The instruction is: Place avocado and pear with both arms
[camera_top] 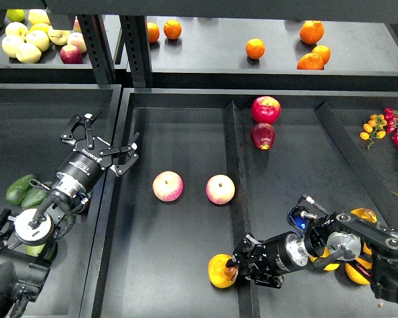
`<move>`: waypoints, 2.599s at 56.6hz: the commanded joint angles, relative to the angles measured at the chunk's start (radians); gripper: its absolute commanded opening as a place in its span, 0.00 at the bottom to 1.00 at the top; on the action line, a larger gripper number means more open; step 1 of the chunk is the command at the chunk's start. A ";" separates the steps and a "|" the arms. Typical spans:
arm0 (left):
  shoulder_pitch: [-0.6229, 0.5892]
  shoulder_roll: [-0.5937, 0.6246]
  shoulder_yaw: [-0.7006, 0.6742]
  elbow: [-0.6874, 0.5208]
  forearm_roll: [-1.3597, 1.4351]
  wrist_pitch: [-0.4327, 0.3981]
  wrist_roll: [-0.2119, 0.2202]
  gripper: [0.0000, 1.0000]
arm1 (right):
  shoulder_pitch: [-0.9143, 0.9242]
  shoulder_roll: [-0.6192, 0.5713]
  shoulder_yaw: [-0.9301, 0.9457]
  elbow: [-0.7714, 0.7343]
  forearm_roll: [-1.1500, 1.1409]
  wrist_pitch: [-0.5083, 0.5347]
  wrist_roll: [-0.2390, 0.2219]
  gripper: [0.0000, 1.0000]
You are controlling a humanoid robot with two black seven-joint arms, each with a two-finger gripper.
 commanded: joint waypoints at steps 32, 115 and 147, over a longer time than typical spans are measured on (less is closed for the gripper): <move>0.009 0.000 0.002 -0.003 0.000 0.000 0.000 0.99 | 0.187 -0.245 -0.026 -0.035 0.214 0.000 0.000 0.01; 0.009 0.000 0.016 -0.008 0.000 0.000 0.008 0.99 | 0.092 -0.162 -0.063 -0.177 0.249 0.000 0.000 0.99; 0.014 0.000 0.017 -0.040 0.000 0.000 0.005 0.99 | 0.063 0.036 0.597 -0.364 0.352 0.000 0.000 0.99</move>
